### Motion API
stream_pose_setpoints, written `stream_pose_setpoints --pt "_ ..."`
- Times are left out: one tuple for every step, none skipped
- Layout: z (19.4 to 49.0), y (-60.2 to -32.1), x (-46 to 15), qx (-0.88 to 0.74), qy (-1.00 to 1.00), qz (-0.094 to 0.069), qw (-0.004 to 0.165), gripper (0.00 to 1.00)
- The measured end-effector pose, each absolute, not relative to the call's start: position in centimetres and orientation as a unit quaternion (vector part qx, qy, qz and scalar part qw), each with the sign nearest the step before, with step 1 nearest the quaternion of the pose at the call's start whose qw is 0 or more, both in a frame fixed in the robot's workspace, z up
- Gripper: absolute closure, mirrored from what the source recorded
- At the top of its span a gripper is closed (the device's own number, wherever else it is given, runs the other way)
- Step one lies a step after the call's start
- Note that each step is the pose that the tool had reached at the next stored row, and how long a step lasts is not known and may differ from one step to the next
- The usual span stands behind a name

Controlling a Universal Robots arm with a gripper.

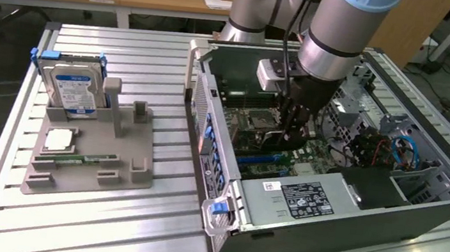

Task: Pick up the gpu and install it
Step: 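Insert the gpu into the slot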

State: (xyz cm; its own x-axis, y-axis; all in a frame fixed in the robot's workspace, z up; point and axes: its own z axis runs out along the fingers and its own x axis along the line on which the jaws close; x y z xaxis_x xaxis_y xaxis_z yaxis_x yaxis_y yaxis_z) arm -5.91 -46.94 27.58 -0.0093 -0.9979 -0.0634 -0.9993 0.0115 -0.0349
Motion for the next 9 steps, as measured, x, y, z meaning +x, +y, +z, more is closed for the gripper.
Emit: stream_pose_setpoints --pt "27.4 -46.9 -6.0 -0.703 0.710 0.010 0.035 0.75" --pt "27.2 -46.9 -6.1 -0.703 0.710 0.010 0.035 0.75" --pt "27.0 -46.9 -6.2 -0.703 0.710 0.010 0.035 0.75" --pt "26.9 -46.9 -6.3 -0.703 0.710 0.010 0.035 0.75" --pt "26.8 -46.9 -6.5 -0.703 0.710 0.010 0.035 0.75" --pt "26.7 -46.9 -6.7 -0.703 0.710 0.010 0.035 0.75" --pt "26.7 -46.9 -6.9 -0.703 0.710 0.010 0.035 0.75" --pt "26.6 -46.9 -7.1 -0.703 0.710 0.010 0.035 0.75" --pt "26.5 -46.9 -7.3 -0.703 0.710 0.010 0.035 0.75"
